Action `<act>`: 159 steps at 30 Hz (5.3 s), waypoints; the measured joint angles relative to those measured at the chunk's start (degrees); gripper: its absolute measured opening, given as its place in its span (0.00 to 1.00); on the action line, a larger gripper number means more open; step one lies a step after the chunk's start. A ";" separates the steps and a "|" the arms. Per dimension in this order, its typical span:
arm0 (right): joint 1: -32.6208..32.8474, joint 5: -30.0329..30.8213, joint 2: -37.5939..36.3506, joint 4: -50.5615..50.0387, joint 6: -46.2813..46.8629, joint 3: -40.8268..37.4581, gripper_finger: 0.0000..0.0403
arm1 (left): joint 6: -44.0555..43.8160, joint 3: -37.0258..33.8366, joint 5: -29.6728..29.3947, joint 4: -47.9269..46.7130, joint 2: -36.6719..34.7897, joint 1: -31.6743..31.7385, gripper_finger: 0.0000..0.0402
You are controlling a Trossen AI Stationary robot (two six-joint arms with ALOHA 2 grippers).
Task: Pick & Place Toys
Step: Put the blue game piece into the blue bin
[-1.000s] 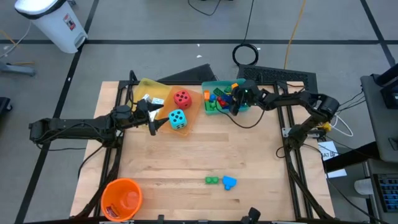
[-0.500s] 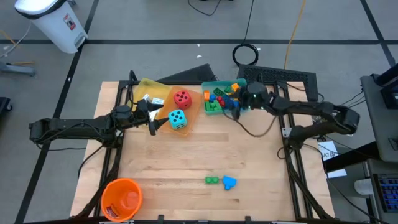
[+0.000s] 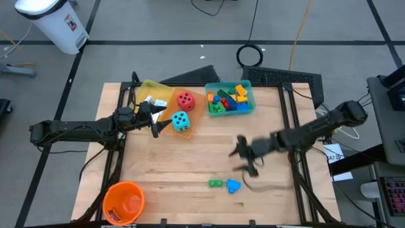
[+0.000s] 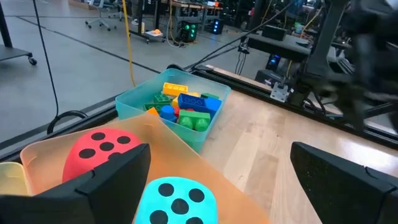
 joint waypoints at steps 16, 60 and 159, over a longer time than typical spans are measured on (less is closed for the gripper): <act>21.12 15.31 20.47 0.73 17.12 2.73 0.87 | -2.26 -0.02 0.18 -0.04 -0.01 0.00 0.98; 13.04 9.24 13.91 9.89 6.14 2.64 0.47 | -4.78 -0.02 0.48 -1.36 0.00 -0.02 0.98; 5.05 15.04 36.29 40.59 -57.43 14.14 0.53 | -10.36 39.82 16.07 -20.32 53.17 -26.15 0.72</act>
